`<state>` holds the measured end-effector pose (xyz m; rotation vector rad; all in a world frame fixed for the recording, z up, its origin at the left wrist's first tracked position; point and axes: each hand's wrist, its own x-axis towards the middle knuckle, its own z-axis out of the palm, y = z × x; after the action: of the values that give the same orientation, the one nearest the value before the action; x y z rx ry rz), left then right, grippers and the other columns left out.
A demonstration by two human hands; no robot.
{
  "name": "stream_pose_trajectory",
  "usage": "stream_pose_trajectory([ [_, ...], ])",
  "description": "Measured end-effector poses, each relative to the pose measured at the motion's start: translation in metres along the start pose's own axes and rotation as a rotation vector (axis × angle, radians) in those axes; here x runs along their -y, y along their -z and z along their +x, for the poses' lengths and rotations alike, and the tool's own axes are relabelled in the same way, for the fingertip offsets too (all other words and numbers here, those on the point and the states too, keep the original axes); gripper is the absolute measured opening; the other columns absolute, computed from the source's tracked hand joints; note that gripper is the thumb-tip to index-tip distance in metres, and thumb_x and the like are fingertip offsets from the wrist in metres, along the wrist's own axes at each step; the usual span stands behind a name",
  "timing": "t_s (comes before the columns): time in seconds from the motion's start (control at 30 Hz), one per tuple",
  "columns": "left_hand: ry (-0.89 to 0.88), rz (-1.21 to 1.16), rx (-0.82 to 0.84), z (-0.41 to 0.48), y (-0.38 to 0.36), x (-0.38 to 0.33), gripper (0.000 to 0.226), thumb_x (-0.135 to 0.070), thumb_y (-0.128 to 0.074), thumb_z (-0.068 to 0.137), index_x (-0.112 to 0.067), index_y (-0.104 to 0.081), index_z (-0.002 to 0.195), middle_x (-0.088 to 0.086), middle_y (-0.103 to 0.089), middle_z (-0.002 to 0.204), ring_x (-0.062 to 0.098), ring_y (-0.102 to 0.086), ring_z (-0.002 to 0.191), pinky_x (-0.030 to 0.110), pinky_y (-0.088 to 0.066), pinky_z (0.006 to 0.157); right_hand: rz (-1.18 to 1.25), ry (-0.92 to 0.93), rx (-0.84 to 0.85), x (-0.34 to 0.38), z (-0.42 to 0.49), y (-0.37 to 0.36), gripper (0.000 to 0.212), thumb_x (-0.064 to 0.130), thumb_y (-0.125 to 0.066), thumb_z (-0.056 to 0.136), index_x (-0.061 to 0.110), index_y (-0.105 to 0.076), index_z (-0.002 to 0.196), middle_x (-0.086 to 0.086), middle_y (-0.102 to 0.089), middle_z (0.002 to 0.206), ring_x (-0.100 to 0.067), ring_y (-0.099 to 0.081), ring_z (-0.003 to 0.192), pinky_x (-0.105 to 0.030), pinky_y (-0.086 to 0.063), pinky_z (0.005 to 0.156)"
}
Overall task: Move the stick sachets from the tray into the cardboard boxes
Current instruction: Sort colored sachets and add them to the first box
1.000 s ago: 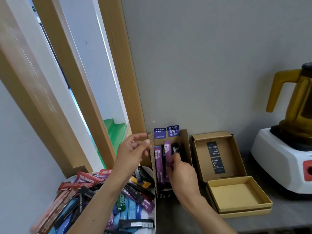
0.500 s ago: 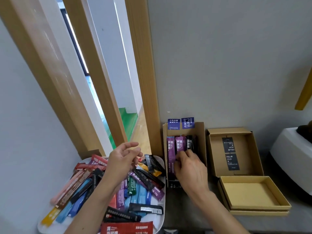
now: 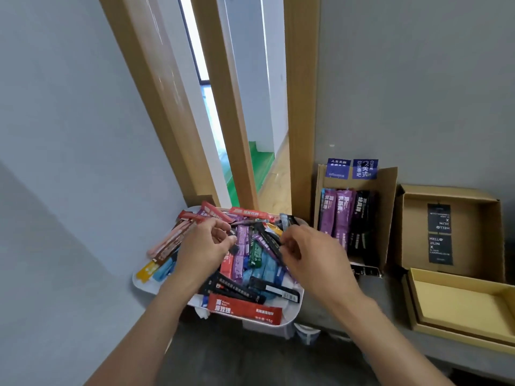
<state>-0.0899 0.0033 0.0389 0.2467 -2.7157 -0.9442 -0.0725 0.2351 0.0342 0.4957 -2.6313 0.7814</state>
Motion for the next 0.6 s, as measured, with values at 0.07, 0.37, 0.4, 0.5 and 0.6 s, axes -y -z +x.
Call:
stream_pose_trajectory([
  [0.07, 0.011, 0.069, -0.032, -0.011, 0.005, 0.011, 0.019, -0.034, -0.081, 0.09, -0.03, -0.067, 0.102, -0.015, -0.07, 0.092, 0.003, -0.066, 0.083, 0.02, -0.05, 0.064, -0.042, 0.006, 0.101, 0.004, -0.005, -0.013, 0.013, 0.031, -0.063, 0.099, 0.031, -0.067, 0.112, 0.011, -0.069, 0.104, -0.011, -0.067, 0.092, -0.031, -0.056, 0.074],
  [0.37, 0.019, 0.163, -0.04, -0.015, 0.029, 0.057, 0.016, -0.029, -0.076, 0.095, -0.032, -0.069, 0.108, -0.016, -0.065, 0.105, 0.007, -0.065, 0.093, 0.02, -0.057, 0.067, -0.058, 0.006, 0.329, 0.012, -0.016, -0.034, 0.027, 0.033, -0.071, 0.094, 0.033, -0.065, 0.12, 0.011, -0.068, 0.117, -0.009, -0.062, 0.106, -0.027, -0.055, 0.085],
  [0.4, 0.012, 0.184, -0.05, -0.01, 0.033, 0.062, 0.016, -0.029, -0.077, 0.094, -0.032, -0.069, 0.108, -0.015, -0.066, 0.108, 0.008, -0.065, 0.093, 0.023, -0.058, 0.072, -0.077, 0.002, 0.345, 0.012, -0.014, -0.036, 0.029, 0.034, -0.073, 0.093, 0.033, -0.065, 0.12, 0.011, -0.068, 0.118, -0.009, -0.062, 0.107, -0.027, -0.055, 0.086],
  [0.5, 0.009, 0.246, -0.056, 0.011, 0.043, 0.082, 0.015, -0.029, -0.076, 0.094, -0.034, -0.069, 0.107, -0.007, -0.072, 0.114, 0.011, -0.066, 0.096, 0.027, -0.057, 0.077, -0.101, -0.036, 0.32, 0.018, -0.006, -0.04, 0.028, 0.036, -0.074, 0.093, 0.035, -0.065, 0.119, 0.013, -0.068, 0.116, -0.007, -0.062, 0.104, -0.026, -0.054, 0.084],
  [0.6, 0.012, 0.308, -0.03, 0.027, 0.049, 0.103, 0.018, -0.033, -0.076, 0.094, -0.033, -0.071, 0.111, -0.001, -0.07, 0.119, 0.013, -0.064, 0.103, 0.029, -0.056, 0.077, -0.032, -0.05, 0.292, 0.037, 0.008, -0.04, 0.02, 0.041, -0.075, 0.091, 0.035, -0.068, 0.109, 0.016, -0.069, 0.104, -0.003, -0.062, 0.092, -0.023, -0.054, 0.076],
])
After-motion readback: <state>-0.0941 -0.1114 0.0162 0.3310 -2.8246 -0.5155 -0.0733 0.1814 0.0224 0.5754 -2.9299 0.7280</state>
